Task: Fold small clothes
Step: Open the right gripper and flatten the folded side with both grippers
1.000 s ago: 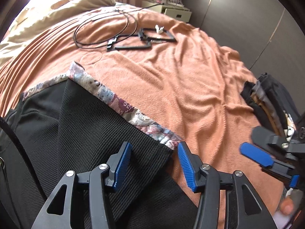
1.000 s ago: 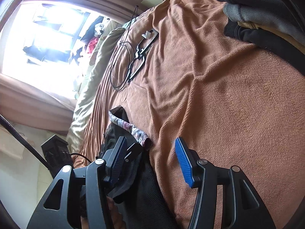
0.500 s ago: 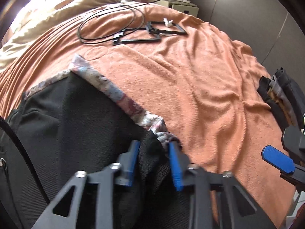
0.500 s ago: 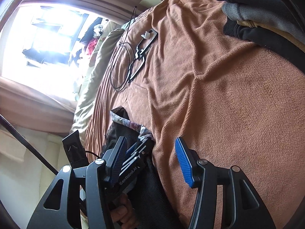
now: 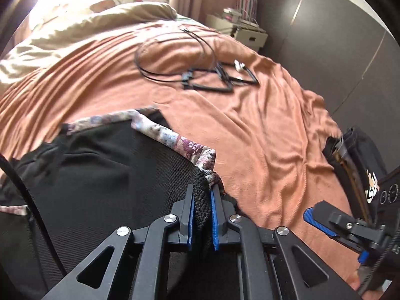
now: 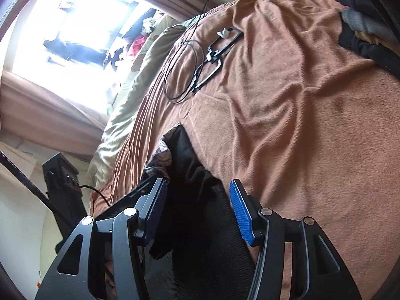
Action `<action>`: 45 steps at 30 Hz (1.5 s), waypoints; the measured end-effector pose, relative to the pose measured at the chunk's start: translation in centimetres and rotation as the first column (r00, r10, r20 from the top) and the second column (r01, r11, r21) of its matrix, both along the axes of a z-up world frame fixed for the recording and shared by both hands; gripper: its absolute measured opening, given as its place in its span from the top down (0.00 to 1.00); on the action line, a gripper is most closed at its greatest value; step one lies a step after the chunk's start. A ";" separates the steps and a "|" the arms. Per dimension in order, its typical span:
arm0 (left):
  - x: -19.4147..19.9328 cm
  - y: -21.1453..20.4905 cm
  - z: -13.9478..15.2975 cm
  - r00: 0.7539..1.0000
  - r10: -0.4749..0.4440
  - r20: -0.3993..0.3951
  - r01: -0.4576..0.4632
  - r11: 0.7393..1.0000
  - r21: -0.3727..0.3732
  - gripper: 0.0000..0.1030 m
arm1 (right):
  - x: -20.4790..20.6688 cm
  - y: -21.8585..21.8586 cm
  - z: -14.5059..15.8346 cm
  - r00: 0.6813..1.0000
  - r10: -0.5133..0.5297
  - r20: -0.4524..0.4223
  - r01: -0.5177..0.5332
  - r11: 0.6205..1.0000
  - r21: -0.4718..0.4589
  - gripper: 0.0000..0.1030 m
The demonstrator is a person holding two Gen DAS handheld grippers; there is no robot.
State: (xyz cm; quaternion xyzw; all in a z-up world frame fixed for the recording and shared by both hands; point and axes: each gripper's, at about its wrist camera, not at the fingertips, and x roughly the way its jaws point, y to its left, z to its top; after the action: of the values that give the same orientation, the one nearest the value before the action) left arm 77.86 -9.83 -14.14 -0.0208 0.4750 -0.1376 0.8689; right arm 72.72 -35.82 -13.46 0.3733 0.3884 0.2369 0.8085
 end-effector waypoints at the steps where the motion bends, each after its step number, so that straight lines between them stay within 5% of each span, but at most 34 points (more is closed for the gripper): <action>1: -0.1 0.6 0.3 1.000 0.007 0.005 -0.007 1.000 0.003 0.89 | 0.0 0.2 -0.1 1.000 0.003 0.002 -0.003 1.000 0.003 0.51; 16: -0.7 11.9 1.3 0.980 0.194 0.040 -0.194 0.981 -0.015 0.87 | 0.7 4.7 -0.3 0.998 0.056 0.035 -0.053 0.996 -0.068 0.51; 18: -0.5 13.0 0.8 0.974 0.226 0.036 -0.226 0.974 0.009 0.74 | 0.8 5.2 -0.2 0.997 0.062 0.038 -0.059 0.995 -0.083 0.51; 20: -0.7 14.1 0.4 0.970 0.239 0.040 -0.240 0.971 0.001 0.48 | 0.8 5.6 -0.1 0.997 0.058 0.042 -0.054 0.993 -0.102 0.51; 22: -1.2 15.2 0.2 0.967 0.249 0.054 -0.249 0.969 -0.001 0.40 | 0.8 6.0 -0.1 0.997 0.061 0.043 -0.056 0.992 -0.111 0.51; 33: -2.2 18.8 -3.0 0.952 0.305 -0.017 -0.305 0.952 -0.007 0.40 | 0.7 7.8 -0.3 0.996 0.075 0.045 -0.068 0.988 -0.138 0.51; 41: -2.4 16.9 -6.4 0.958 0.270 -0.097 -0.272 0.962 -0.010 0.40 | 1.5 8.0 -1.2 0.998 0.033 0.047 -0.026 0.990 -0.141 0.52; 45: -2.1 16.1 -7.6 0.953 0.278 -0.118 -0.277 0.960 0.028 0.52 | 2.1 8.0 -1.9 0.998 0.023 0.050 -0.019 0.996 -0.083 0.60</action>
State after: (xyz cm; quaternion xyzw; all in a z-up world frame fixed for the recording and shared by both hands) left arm 75.76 6.22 -21.74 -0.0909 0.5198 -0.0101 0.8494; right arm 74.83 -27.81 -15.34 0.3295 0.3810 0.2386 0.8303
